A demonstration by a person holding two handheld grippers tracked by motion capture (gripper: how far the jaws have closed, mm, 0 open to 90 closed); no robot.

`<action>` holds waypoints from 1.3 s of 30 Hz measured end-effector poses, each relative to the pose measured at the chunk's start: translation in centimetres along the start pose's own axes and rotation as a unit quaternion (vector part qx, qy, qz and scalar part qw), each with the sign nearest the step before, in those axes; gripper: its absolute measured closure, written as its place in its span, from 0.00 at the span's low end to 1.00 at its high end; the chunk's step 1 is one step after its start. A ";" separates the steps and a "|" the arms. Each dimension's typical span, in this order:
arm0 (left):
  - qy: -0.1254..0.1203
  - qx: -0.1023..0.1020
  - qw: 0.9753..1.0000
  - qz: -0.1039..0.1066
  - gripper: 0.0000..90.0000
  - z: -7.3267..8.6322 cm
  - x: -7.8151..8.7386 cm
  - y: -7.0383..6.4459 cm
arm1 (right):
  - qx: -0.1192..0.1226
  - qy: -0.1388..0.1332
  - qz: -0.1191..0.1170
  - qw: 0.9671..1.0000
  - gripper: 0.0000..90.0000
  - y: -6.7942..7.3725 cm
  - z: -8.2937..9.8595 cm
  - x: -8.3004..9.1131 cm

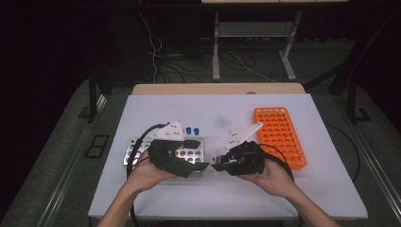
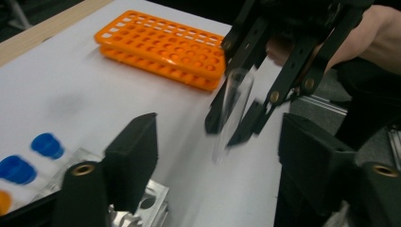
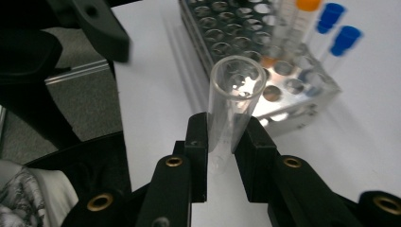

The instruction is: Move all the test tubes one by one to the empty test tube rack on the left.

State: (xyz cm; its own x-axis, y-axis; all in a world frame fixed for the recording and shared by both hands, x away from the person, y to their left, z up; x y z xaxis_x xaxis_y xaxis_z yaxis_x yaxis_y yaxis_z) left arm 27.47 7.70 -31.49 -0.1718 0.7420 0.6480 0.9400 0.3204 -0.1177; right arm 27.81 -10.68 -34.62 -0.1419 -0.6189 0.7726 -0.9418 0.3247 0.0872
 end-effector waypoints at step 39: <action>-0.002 0.074 0.992 -0.103 0.83 4.2 6.1 5.7 | -0.128 -0.081 0.054 0.987 0.00 -1.7 7.7 3.0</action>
Point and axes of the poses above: each handheld gripper's, and its own axes: x roughly backward along the jaws, z roughly out of its underside, y roughly to its left, the point moved 3 cm from there along -x, roughly forward along the jaws, and after that the axes turned 7 degrees about y, right-handed, at the moved point
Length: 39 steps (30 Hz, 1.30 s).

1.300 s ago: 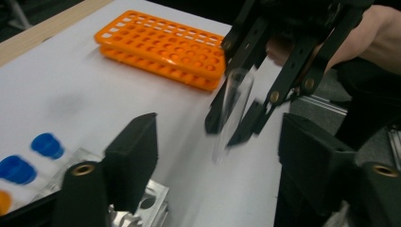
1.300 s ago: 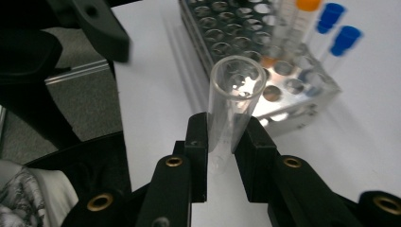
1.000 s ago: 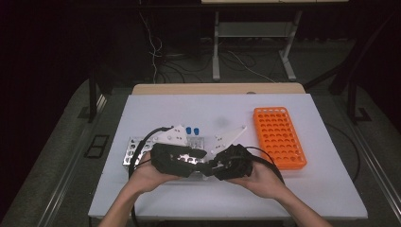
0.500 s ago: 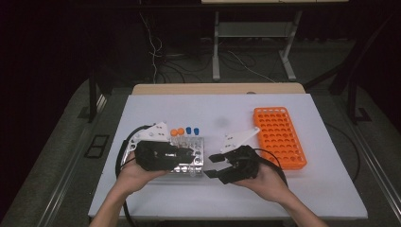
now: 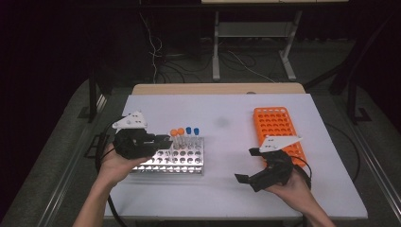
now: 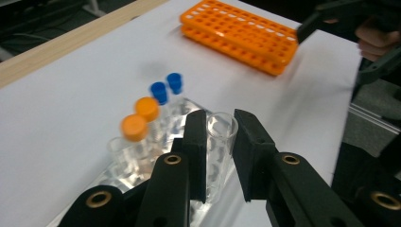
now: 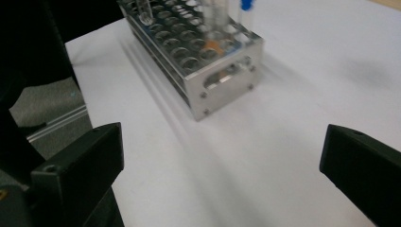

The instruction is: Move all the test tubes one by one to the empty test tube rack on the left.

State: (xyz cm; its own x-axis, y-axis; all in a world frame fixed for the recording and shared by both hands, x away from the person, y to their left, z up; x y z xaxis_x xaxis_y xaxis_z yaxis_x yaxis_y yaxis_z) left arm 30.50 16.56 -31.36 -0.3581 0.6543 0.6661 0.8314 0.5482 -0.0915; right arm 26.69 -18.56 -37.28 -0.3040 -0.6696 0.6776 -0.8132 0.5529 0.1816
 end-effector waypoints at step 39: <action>-0.027 0.111 0.992 -0.046 0.76 3.2 -3.6 7.6 | -0.071 -0.035 0.041 0.996 0.00 -2.4 6.8 3.1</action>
Point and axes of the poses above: each handheld gripper's, and its own axes: x roughly backward along the jaws, z roughly out of its underside, y roughly to its left, the point moved 3 cm from there along -x, roughly forward along the jaws, and after that the axes turned 7 degrees about y, right-handed, at the moved point
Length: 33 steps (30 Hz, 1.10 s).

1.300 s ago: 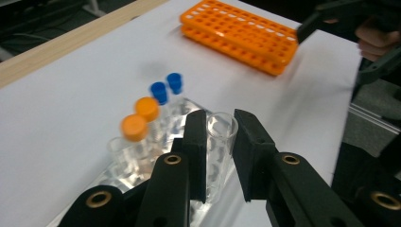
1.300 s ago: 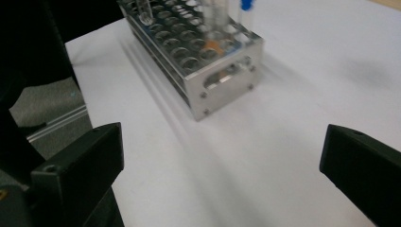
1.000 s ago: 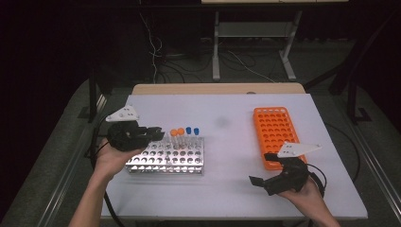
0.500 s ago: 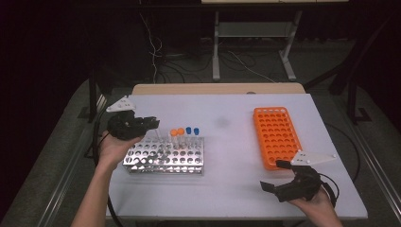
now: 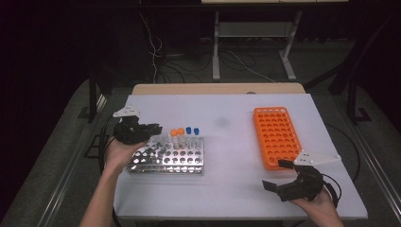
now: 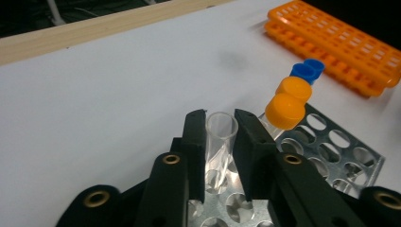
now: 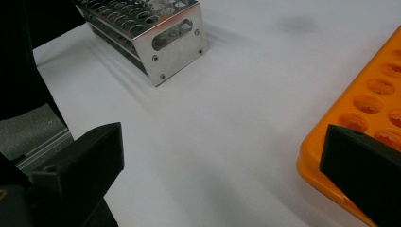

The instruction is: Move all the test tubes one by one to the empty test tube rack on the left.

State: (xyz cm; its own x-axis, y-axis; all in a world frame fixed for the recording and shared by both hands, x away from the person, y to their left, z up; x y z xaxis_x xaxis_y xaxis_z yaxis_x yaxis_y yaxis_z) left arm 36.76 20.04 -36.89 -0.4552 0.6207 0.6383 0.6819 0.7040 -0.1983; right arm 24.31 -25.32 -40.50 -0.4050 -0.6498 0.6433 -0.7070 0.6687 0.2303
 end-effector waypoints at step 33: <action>-0.070 -0.018 0.996 0.055 0.19 5.5 3.0 -9.1 | -0.007 -0.004 -0.004 1.000 0.00 0.3 1.0 -0.3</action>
Point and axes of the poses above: each handheld gripper's, and its own axes: x roughly backward along the jaws, z roughly out of its underside, y roughly to its left, the point moved 3 cm from there along -x, roughly forward along the jaws, and after that the axes turned 7 degrees about y, right-handed, at the moved point
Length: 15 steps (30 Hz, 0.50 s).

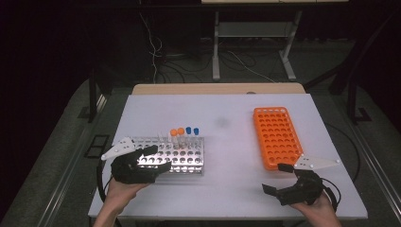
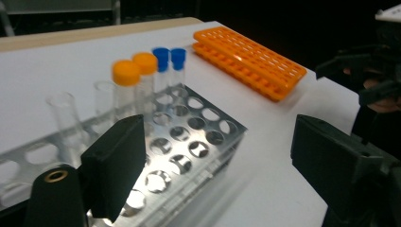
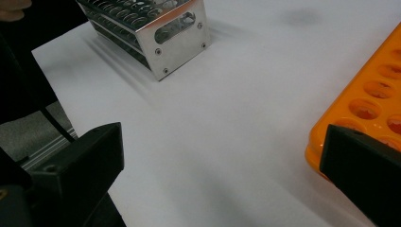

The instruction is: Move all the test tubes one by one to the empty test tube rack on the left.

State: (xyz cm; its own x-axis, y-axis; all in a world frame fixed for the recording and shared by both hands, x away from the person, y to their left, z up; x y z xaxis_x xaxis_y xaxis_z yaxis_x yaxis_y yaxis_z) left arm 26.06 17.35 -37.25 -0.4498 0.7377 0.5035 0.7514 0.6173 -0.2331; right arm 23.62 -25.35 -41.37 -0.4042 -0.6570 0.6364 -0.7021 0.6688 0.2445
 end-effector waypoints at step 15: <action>0.034 0.006 0.999 0.013 0.00 3.4 -1.9 -0.9 | -0.002 -0.002 -0.002 1.000 0.00 -0.3 0.4 -0.2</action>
State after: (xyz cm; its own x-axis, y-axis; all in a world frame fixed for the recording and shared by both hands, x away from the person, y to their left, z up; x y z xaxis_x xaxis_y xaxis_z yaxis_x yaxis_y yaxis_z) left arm 24.63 16.30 -40.80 -0.3968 0.7334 0.5520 0.7563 0.6020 -0.2562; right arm 23.72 -25.57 -41.87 -0.4027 -0.6612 0.6330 -0.7018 0.6670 0.2502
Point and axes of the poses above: each handheld gripper's, and its own axes: x roughly backward along the jaws, z roughly out of its underside, y roughly to its left, the point moved 3 cm from there along -x, roughly forward along the jaws, and after that the axes turned 7 degrees about y, right-handed, at the moved point
